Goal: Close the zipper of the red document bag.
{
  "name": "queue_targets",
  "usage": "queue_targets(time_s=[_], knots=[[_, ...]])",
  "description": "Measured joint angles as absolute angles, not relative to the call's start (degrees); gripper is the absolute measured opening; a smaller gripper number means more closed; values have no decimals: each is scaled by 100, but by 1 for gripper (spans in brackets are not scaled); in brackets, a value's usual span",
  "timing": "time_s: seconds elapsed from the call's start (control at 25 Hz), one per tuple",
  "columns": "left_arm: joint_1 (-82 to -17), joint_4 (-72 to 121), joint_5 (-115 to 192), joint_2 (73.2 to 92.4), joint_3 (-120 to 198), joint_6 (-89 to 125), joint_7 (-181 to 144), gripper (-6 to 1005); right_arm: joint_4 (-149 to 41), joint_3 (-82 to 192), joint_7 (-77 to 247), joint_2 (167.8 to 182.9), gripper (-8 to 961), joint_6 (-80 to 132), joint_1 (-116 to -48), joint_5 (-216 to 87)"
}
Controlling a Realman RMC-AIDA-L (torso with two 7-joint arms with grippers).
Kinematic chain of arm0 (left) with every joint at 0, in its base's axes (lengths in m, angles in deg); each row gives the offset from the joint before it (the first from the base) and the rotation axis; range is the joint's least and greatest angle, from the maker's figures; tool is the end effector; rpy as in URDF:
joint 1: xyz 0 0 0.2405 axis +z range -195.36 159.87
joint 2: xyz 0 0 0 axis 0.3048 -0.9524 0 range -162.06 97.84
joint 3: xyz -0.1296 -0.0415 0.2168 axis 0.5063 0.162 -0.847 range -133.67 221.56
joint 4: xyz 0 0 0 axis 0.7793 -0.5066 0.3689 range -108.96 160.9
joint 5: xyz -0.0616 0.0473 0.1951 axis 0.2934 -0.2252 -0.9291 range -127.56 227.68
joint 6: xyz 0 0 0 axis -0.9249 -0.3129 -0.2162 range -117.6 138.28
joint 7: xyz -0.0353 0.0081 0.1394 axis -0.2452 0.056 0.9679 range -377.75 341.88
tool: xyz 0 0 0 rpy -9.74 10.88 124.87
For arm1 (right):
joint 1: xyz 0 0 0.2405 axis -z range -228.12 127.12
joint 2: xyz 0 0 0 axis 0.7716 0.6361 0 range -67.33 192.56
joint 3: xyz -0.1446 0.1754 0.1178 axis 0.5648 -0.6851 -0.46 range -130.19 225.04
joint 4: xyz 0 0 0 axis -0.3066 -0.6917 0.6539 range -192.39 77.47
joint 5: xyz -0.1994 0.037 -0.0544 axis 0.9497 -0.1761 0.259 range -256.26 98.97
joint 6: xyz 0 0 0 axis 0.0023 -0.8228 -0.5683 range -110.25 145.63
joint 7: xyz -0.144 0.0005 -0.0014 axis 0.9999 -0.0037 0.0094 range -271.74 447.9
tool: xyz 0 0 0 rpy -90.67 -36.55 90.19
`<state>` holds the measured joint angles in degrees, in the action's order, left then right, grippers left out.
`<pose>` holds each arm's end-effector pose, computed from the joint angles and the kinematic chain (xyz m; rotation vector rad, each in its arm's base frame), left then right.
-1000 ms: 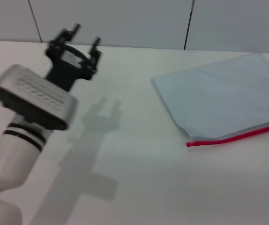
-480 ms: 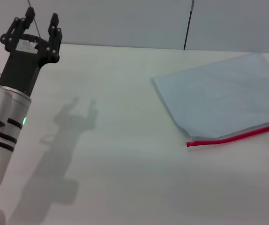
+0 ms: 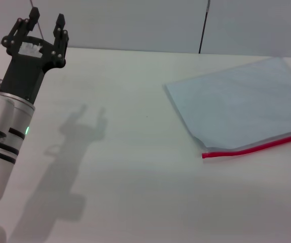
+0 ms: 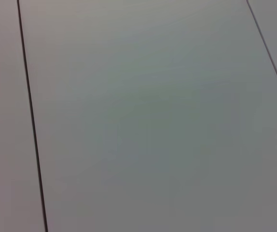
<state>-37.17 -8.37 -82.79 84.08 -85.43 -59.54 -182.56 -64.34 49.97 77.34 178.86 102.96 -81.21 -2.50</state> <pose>-0.2491 0.3368 -0.0020 -1.5109 -0.1800 -0.7968 0.2996 0.3403 0.0293 -1.4877 0.3252 0.9216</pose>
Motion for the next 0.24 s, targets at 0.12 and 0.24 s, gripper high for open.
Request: queue_targets(time_s=[0.12, 0.24], knots=[[-3717, -835, -8281, 8408, -8544, -5964, -18261, 485, -6400, 4964, 7735, 17885, 855, 10312, -8106, -262], [-3717, -819, -8283, 8408, -8589, -6071, -18264, 485, -6388, 4938, 7735, 17883, 855, 10267, -8110, -346]])
